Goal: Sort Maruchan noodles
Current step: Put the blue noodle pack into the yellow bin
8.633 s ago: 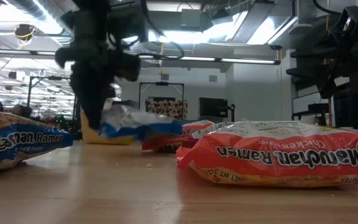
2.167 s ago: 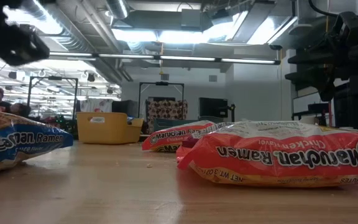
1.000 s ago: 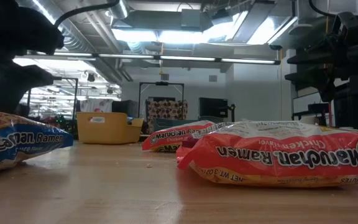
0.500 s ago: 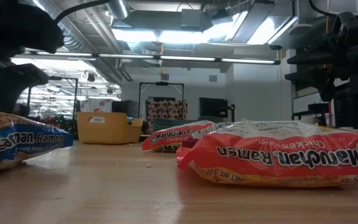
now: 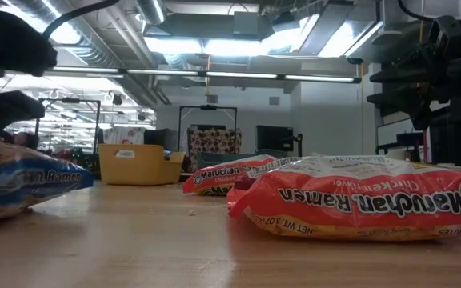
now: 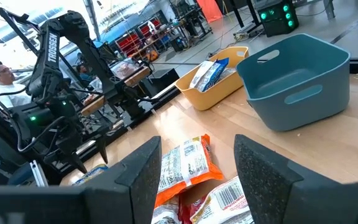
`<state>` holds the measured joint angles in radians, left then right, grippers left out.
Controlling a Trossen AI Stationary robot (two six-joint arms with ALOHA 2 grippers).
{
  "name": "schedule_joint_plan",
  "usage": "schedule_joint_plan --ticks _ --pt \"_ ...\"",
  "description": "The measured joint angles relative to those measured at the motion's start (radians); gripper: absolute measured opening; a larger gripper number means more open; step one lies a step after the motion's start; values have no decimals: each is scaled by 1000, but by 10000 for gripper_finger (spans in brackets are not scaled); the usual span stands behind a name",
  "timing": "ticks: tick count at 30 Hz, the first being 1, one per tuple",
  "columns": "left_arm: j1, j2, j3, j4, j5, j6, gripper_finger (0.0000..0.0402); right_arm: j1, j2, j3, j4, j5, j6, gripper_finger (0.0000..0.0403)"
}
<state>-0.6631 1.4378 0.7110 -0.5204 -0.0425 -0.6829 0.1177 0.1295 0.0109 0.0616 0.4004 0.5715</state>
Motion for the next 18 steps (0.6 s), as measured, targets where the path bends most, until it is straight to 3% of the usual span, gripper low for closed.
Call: schedule_joint_plan --ticks 9,18 --pt "-52 -10 -82 161 -28 -19 280 0 0 0 0 -1 27 191" --pt "-67 -10 -95 193 -90 -12 271 0 0 0 0 -1 26 191"
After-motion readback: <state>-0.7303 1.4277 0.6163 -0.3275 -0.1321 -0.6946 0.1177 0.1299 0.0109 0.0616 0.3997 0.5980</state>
